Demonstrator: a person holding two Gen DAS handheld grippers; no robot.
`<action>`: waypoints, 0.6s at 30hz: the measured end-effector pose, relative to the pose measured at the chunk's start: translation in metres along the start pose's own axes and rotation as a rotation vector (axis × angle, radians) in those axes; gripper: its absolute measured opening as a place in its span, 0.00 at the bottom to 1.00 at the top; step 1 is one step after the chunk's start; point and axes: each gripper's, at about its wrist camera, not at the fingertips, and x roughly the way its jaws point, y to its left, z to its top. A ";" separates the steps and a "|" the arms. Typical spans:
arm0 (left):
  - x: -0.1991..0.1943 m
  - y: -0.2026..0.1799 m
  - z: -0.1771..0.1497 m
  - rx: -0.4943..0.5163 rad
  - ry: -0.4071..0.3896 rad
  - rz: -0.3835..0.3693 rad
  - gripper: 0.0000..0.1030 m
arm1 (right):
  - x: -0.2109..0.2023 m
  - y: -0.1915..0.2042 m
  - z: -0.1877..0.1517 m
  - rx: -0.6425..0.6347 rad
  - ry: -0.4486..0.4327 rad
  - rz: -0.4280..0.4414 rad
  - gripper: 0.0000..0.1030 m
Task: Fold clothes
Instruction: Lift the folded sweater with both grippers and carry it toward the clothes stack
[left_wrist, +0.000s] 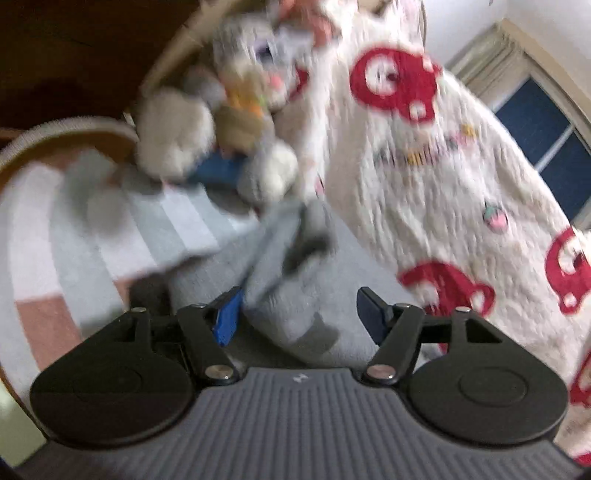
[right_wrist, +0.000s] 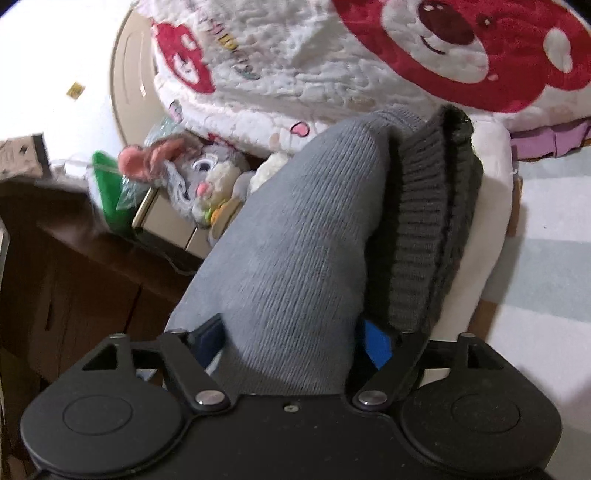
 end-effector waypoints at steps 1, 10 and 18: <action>0.003 -0.001 -0.002 -0.009 0.024 -0.021 0.62 | 0.005 -0.002 0.005 0.010 0.001 0.001 0.84; 0.034 -0.003 0.001 -0.005 -0.001 -0.003 0.19 | 0.027 0.009 0.032 0.041 0.032 0.011 0.51; -0.008 0.030 0.032 -0.126 -0.140 -0.025 0.10 | 0.008 0.105 -0.020 -0.243 0.038 0.015 0.50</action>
